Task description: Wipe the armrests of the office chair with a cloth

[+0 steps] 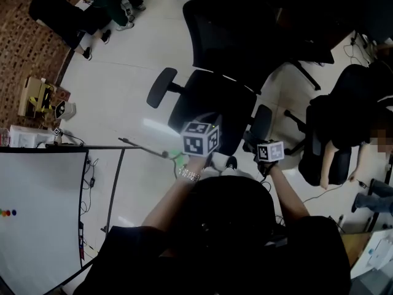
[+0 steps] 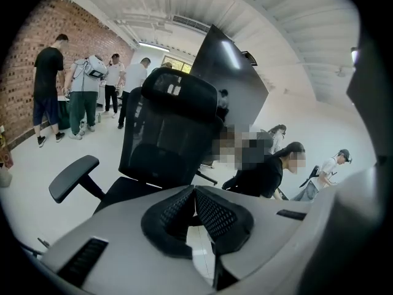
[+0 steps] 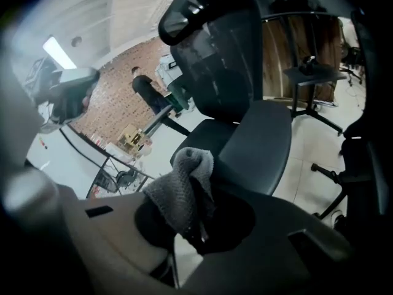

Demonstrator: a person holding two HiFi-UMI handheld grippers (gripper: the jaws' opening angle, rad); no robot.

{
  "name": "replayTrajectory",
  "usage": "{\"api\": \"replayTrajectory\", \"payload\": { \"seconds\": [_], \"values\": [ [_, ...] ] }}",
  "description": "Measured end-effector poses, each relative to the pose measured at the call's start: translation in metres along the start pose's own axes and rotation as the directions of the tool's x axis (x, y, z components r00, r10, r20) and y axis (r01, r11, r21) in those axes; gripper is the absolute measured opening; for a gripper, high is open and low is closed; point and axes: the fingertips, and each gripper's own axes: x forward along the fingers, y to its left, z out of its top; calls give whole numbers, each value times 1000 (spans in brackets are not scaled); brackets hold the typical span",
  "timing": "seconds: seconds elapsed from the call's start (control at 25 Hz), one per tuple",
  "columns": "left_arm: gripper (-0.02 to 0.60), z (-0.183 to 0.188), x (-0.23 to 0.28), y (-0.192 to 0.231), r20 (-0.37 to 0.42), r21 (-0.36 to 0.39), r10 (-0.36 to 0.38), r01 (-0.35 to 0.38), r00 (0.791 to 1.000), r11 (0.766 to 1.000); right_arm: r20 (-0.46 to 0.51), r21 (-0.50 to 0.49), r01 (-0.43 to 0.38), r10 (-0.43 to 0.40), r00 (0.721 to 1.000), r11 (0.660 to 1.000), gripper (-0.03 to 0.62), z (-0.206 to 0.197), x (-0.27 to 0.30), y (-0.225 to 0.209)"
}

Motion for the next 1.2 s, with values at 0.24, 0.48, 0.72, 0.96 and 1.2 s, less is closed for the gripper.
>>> {"api": "replayTrajectory", "payload": {
  "seconds": [0.24, 0.48, 0.72, 0.96, 1.2],
  "values": [
    [2, 5, 4, -3, 8, 0, -17, 17, 1000, 1000, -150, -171, -66, 41, 988, 983, 49, -19, -8, 18],
    [2, 12, -7, 10, 34, -21, 15, -14, 999, 1000, -10, -238, 59, -63, 998, 969, 49, 105, -12, -24],
    [2, 14, -31, 34, 54, -45, 86, -84, 995, 995, -60, -126, 223, -231, 971, 967, 49, 148, 15, -95],
    [2, 10, -39, 50, 60, -76, 128, -123, 990, 989, -68, -116, 189, -197, 978, 975, 51, 107, 26, -78],
    [2, 11, -22, 35, 50, -62, 80, -77, 995, 995, -84, -129, 12, -23, 996, 992, 51, 26, 14, -11]
  ]
}}
